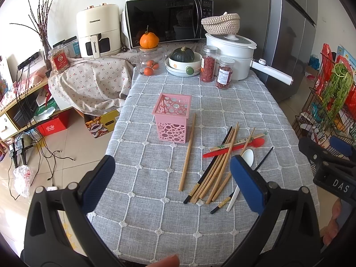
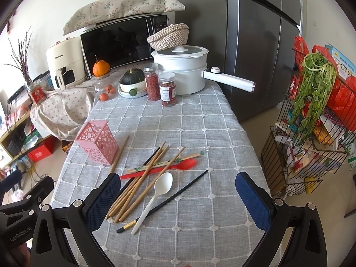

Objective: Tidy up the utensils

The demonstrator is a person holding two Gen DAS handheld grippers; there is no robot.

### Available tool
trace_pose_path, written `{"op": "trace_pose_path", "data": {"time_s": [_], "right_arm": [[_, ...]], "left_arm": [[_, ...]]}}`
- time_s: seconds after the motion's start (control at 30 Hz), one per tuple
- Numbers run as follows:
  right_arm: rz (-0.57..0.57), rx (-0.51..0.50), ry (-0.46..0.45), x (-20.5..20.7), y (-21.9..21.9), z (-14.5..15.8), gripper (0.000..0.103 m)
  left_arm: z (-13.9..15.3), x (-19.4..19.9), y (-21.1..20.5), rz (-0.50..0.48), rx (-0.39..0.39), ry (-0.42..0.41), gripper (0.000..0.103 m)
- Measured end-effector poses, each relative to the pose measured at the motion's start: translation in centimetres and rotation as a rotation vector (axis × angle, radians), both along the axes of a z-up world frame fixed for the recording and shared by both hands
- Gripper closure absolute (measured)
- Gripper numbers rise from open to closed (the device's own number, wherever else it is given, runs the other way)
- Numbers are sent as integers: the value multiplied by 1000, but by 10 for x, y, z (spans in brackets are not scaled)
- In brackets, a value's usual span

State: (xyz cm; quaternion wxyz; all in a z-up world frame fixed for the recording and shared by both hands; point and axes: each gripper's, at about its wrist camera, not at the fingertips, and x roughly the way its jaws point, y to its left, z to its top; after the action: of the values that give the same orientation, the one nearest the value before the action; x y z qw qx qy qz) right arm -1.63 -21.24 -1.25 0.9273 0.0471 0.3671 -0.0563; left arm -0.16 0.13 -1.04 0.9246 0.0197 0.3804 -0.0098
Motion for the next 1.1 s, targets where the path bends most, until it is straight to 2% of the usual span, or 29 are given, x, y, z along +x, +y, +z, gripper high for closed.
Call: {"op": "trace_pose_path", "data": {"time_s": [0.23, 0.33, 0.43, 0.63, 0.7, 0.8, 0.9, 1.0, 1.1], "right_arm": [[-13, 7, 10, 1, -3, -1, 0], [-17, 16, 5, 4, -7, 2, 0], [-2, 40, 9, 12, -14, 1, 0], [-2, 52, 123, 43, -35, -16, 0], [14, 58, 172, 53, -40, -22, 0], [24, 69, 235, 69, -49, -32, 0], [23, 114, 279, 81, -58, -40, 0], [10, 168, 317, 91, -69, -48, 0], [-8, 218, 350, 99, -80, -56, 2]], "left_arm": [[-2, 1, -2, 0, 14, -15, 0], [-3, 6, -3, -28, -7, -33, 0], [-9, 21, -5, -120, -85, 22, 0], [-27, 59, -16, -235, -153, 194, 0], [-29, 72, -21, -267, -162, 233, 4], [-29, 90, -31, -295, -112, 276, 17], [-32, 109, -41, -320, -110, 333, 22], [-43, 126, -59, -357, -135, 407, 35], [-60, 139, -83, -406, -109, 449, 46]]}}
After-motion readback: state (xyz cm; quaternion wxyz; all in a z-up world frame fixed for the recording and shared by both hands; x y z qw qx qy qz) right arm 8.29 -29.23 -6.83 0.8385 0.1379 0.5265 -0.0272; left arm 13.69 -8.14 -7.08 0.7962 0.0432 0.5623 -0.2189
